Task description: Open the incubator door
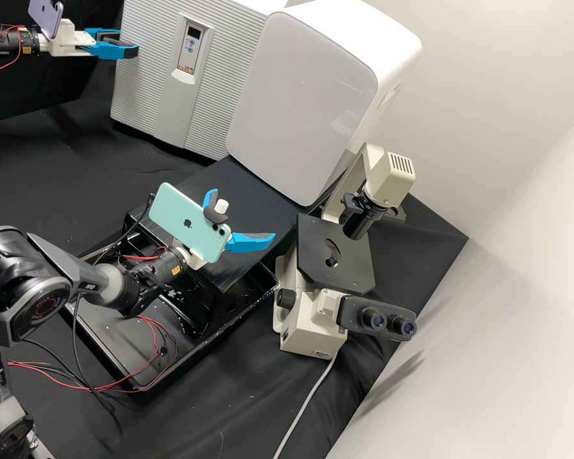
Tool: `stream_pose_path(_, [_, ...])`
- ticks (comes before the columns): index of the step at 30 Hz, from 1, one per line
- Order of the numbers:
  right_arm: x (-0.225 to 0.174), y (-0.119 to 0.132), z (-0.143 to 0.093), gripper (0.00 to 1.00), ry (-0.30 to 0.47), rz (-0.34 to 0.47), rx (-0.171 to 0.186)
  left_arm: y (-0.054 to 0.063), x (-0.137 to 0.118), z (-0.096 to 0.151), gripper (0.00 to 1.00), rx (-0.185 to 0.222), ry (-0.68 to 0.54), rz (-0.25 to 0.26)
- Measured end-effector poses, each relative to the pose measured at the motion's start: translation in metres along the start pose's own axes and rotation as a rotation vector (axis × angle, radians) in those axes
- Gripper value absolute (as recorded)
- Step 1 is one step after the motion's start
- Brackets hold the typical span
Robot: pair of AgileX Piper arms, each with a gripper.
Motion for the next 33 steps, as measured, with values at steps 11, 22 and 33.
stream_pose_path(11, [0.000, 0.000, 0.000, 1.00, 0.000, 0.000, 0.000, -0.003, -0.003, 0.000, 0.00, -0.006, 0.007, 0.000])
stream_pose_path(22, [0.000, 0.000, 0.000, 1.00, -0.001, -0.001, 0.000, -0.005, -0.014, 0.014, 0.00, -0.019, -0.002, -0.014])
stream_pose_path(33, [0.000, 0.000, 0.000, 1.00, -0.001, -0.001, 0.000, -0.011, -0.035, 0.034, 0.00, -0.040, -0.037, -0.027])
